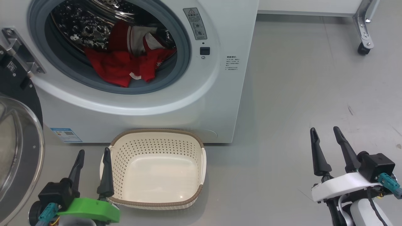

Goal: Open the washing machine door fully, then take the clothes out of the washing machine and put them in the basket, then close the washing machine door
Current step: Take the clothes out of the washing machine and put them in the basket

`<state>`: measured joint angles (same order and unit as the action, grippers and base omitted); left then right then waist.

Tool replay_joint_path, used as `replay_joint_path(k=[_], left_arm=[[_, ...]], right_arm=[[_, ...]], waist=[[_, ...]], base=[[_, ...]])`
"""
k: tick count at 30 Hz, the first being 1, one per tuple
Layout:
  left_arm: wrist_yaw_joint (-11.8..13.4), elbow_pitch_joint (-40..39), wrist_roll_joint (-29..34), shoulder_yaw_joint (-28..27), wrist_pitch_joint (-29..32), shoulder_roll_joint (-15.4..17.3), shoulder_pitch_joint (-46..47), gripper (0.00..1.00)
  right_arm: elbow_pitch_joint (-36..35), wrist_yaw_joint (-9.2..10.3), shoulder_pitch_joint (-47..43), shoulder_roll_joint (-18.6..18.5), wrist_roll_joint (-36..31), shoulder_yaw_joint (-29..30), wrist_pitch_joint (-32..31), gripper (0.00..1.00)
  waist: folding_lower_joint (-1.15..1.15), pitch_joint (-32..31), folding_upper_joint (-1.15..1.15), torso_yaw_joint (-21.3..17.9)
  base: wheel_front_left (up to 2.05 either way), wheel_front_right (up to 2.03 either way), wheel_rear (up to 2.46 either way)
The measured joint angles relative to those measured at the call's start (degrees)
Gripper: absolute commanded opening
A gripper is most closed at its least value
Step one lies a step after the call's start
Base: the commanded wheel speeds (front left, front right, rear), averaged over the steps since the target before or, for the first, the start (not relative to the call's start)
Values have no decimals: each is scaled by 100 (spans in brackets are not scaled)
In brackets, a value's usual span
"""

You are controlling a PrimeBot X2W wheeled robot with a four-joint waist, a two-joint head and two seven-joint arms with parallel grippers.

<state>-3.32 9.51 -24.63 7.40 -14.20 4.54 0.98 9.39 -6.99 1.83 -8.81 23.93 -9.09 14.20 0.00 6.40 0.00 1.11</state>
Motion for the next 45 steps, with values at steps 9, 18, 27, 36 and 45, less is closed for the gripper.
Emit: replay_joint_path(k=[9, 18, 27, 36, 45], left_arm=[[-5, 41, 13, 46, 0, 1, 0, 100], [-5, 60, 69, 75, 0, 1, 0, 100], [-5, 63, 70, 77, 0, 1, 0, 100], [1, 4, 70, 29, -1, 4, 0, 100], [29, -113, 112, 18, 4, 33, 11, 100]], right_arm=[[10, 0, 0, 1, -19, -13, 0, 100], [14, 0, 0, 1, -34, -30, 0, 100], [14, 0, 0, 1, -34, -31, 0, 100], [-14, 0, 8, 0, -34, -134, 0, 100], [-89, 0, 62, -13, -33, -119, 0, 100]], waist=[[0, -27, 0, -15], [0, -34, 0, -15], [0, -14, 0, -18], [0, 59, 0, -54], [0, 349, 0, -195]], base=[[0, 0, 0], [0, 0, 0], [0, 0, 0], [0, 0, 0], [0, 0, 0]])
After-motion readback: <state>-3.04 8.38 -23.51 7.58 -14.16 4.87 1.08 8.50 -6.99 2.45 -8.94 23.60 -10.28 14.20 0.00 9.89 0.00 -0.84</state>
